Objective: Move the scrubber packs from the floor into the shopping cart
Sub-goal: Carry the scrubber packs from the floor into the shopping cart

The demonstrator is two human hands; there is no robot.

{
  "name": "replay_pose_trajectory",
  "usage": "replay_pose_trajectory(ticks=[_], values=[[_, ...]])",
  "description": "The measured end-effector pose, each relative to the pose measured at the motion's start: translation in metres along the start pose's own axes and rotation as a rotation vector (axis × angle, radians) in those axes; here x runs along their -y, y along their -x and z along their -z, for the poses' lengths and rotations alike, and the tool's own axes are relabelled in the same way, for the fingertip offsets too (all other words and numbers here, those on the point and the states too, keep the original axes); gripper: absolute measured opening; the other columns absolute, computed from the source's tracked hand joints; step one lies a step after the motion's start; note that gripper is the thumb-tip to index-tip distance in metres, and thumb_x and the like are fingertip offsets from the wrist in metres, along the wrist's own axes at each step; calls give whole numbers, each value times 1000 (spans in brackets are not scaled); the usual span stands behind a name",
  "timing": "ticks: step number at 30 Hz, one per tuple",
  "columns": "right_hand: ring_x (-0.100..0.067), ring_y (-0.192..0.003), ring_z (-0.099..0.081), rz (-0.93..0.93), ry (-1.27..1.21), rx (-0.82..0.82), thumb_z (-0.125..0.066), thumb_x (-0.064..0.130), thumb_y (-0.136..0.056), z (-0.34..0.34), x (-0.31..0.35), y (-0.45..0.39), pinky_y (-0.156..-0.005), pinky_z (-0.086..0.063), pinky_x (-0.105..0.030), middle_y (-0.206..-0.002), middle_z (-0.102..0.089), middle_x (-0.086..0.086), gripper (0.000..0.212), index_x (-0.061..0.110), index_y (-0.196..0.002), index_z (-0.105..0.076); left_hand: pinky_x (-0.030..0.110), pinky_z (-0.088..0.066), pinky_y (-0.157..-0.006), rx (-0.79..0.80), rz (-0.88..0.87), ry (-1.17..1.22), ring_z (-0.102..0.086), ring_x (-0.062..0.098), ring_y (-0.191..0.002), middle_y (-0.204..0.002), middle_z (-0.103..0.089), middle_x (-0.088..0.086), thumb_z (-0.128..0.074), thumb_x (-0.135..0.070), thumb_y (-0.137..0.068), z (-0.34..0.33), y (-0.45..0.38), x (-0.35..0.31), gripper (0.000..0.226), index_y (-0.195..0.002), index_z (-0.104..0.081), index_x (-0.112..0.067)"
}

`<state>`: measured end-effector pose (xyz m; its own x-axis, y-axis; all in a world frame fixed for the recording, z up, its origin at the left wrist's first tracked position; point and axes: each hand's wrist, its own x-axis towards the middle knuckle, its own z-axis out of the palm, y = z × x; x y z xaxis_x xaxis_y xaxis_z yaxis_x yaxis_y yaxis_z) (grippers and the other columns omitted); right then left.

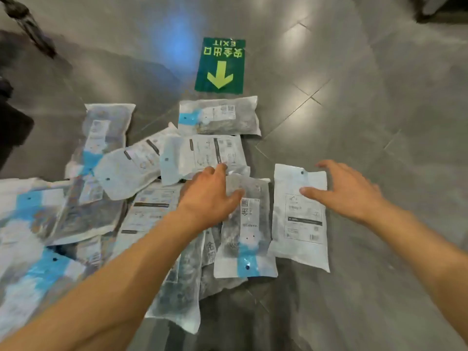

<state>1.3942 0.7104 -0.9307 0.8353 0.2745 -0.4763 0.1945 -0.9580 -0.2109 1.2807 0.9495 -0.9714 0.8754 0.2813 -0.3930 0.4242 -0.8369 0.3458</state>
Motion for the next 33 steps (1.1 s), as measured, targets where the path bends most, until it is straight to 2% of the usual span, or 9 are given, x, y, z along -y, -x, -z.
replay_pose_trajectory(ticks=[6, 9, 11, 13, 17, 21, 26, 30, 33], values=[[-31, -134, -51, -161, -164, -13, -75, 57, -83, -75, -45, -48, -99, -45, -45, -147, -53, -5, 83, 20, -148, -41, 37, -49, -91, 63, 217, 183, -58, 29, -119, -125, -62, 5, -71, -65, -81, -78, -43, 10, 80, -135, -45, -12], [-29, -119, -63, -304, -471, -2, -83, 52, -77, -106, -56, -52, -94, -52, -40, -122, -66, -1, 67, 16, -124, -53, 46, -49, -99, 56, 334, 98, -60, 33, -119, -127, -64, 9, -76, -78, -63, -90, -48, 7, 98, -128, -46, -11], [-25, -101, -71, -360, -596, -23, -84, 65, -59, -127, -64, -56, -83, -59, -39, -108, -72, 2, 77, 17, -114, -61, 51, -43, -106, 30, 387, 69, -55, 36, -127, -133, -61, 12, -80, -76, -60, -92, -52, 5, 99, -128, -46, -12], [-23, -89, -73, -418, -714, -27, -88, 63, -54, -141, -69, -60, -74, -61, -38, -99, -75, -1, 73, 17, -108, -68, 52, -40, -107, 35, 403, 66, -52, 37, -130, -133, -62, 10, -82, -73, -59, -91, -54, 3, 94, -126, -50, -15], [-28, -82, -77, -489, -900, 17, -96, 38, -64, -149, -72, -56, -83, -63, -47, -86, -80, -3, 42, 15, -93, -78, 50, -43, -101, 29, 374, 132, -61, 33, -113, -112, -71, 4, -81, -73, -57, -91, -58, 0, 72, -104, -63, -21], [-29, -85, -79, -456, -1153, 57, -91, 18, -74, -146, -71, -50, -82, -63, -47, -92, -81, -9, 37, 6, -105, -75, 46, -53, -91, 16, 255, 477, -65, 24, -96, -98, -65, -2, -78, -40, -79, -88, -50, -7, 49, -109, -46, -19], [-24, -94, -78, -304, -1277, -92, -85, 10, -80, -108, -50, -13, -83, -63, -46, -106, -80, -4, 47, 11, -122, -64, 24, -55, -62, 7, 158, 899, -68, 10, -88, -108, -65, 1, -67, -16, -96, -52, -14, -26, 39, -119, -37, -22], [-20, -90, -78, -215, -1263, -135, -78, 7, -85, -7, -23, 53, -81, -62, -41, -99, -81, 1, 30, 17, -112, -70, 40, -65, -71, -79, 222, 1181, -77, 24, -88, -108, -72, 8, -70, -10, -93, 32, 39, -49, 37, -118, -46, -22], [-21, -87, -79, -164, -1290, -99, -76, 8, -87, 100, 2, 115, -77, -62, -39, -96, -81, -2, 23, 17, -108, -73, 39, -63, -69, -140, 245, 1344, -78, 25, -86, -103, -77, 10, -74, -3, -88, 130, 90, -80, 42, -123, -55, -17]])
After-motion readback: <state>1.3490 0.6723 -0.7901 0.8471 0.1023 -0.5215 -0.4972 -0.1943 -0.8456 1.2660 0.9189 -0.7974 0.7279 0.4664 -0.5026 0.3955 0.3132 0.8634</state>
